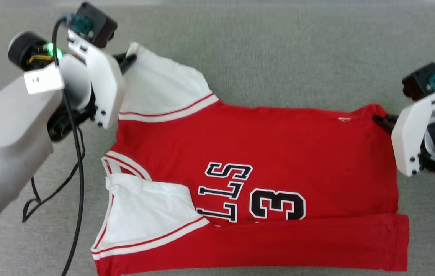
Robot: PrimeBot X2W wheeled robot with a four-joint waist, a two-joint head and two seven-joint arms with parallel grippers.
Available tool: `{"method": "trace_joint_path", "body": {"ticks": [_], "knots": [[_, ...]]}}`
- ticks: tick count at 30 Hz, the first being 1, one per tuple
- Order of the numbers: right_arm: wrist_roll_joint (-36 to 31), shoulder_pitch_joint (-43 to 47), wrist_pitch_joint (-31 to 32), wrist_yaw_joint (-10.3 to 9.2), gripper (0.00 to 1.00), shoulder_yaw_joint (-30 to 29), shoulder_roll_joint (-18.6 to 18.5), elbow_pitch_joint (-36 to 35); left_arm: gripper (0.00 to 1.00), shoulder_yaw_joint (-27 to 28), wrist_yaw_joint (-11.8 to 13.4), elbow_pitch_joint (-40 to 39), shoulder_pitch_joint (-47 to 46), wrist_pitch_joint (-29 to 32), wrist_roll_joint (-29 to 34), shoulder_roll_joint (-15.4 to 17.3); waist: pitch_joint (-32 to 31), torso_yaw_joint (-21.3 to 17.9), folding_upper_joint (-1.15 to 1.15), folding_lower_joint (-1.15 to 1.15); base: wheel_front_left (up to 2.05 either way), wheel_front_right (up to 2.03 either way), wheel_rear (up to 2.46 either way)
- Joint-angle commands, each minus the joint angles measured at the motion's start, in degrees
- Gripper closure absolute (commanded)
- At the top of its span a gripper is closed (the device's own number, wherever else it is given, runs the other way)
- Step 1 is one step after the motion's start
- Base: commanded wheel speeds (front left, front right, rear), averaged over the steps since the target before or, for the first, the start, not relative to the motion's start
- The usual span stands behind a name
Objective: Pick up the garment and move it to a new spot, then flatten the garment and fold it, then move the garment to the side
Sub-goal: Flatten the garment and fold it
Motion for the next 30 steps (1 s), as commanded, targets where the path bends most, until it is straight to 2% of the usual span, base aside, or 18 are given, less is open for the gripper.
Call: {"method": "trace_joint_path", "body": {"ticks": [1, 10, 23, 26, 30], "knots": [[0.23, 1.24, -0.6, -0.05, 1.0, -0.14, -0.41, -0.37, 1.0, -0.03, 0.34, -0.54, 1.06, -0.59, -0.06, 0.22, -2.53, 0.26, 0.0, 0.0, 0.0, 0.0, 0.0], [2.06, 12.48, -4.36, -0.05, 1.0, -2.47, -2.64, -4.58, 1.0, -0.51, 4.47, -9.19, 11.66, -3.54, -3.04, 4.87, -9.8, 1.64, 0.0, 0.0, 0.0, 0.0, 0.0], [2.97, 30.08, -3.33, -0.05, 1.0, -8.54, -3.14, -12.12, 1.0, -2.54, 13.46, -24.16, 29.74, -6.5, -7.25, 13.42, -15.71, 2.87, 0.0, 0.0, 0.0, 0.0, 0.0], [2.96, 33.39, -2.78, -0.05, 1.0, -9.96, -3.08, -13.48, 1.0, -2.88, 15.18, -26.49, 33.48, -7.3, -8.51, 14.44, -15.75, 3.08, 0.0, 0.0, 0.0, 0.0, 0.0], [2.67, 36.65, -1.8, -0.05, 1.0, -11.71, -2.75, -14.14, 1.0, -3.26, 16.19, -26.96, 36.86, -8.03, -9.28, 14.11, -14.93, 3.26, 0.0, 0.0, 0.0, 0.0, 0.0]]}}
